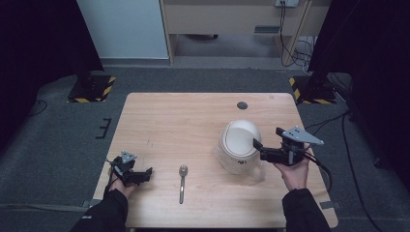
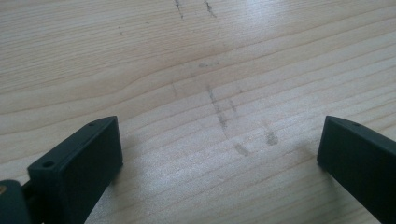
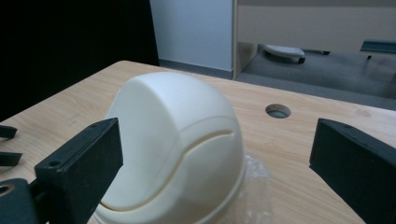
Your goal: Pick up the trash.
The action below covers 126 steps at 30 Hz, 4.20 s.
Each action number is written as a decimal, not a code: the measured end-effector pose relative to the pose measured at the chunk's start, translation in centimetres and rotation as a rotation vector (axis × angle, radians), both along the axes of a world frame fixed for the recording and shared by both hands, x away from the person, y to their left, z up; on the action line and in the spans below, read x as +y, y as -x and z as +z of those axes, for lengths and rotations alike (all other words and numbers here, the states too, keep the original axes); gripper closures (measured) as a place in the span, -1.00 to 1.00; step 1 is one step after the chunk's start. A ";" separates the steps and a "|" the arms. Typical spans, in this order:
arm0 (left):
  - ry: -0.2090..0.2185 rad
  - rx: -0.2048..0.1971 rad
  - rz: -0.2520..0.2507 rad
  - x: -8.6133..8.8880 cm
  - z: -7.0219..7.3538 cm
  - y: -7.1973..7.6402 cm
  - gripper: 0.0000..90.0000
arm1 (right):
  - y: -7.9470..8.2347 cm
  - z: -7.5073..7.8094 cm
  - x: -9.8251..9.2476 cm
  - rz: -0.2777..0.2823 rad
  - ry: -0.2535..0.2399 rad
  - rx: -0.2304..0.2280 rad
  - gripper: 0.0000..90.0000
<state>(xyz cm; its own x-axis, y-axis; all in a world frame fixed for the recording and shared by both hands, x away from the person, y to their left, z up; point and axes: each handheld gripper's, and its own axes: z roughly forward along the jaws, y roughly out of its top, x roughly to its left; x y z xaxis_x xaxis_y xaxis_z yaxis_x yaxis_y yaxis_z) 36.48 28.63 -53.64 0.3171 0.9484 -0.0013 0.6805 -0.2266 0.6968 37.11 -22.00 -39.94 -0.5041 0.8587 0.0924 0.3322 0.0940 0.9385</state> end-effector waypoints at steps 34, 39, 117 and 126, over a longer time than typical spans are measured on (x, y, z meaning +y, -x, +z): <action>-0.001 0.000 0.000 0.0 0.0 0.0 -1.00 | -2.8 -4.3 2.4 -0.032 0.057 0.164 -0.93; 0.002 -0.001 -0.028 0.2 0.0 0.0 -1.00 | -3.0 -4.8 2.9 -0.034 0.083 0.168 -0.91; 0.019 0.107 -0.230 -12.7 2.2 3.4 0.75 | 1.3 -4.6 -4.3 -0.138 0.091 0.122 -0.92; 0.089 -0.027 -0.313 -12.8 5.2 4.0 0.75 | 1.5 -3.9 -4.2 -0.123 0.067 0.090 -0.90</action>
<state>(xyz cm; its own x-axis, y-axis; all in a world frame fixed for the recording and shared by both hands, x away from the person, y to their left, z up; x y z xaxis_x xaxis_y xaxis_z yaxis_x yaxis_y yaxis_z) 32.48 15.85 -48.41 0.5943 0.8014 -0.0675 0.5682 -0.3590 0.7405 35.63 -26.21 -43.85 -0.3869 0.9192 0.0728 0.4278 0.1090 0.8973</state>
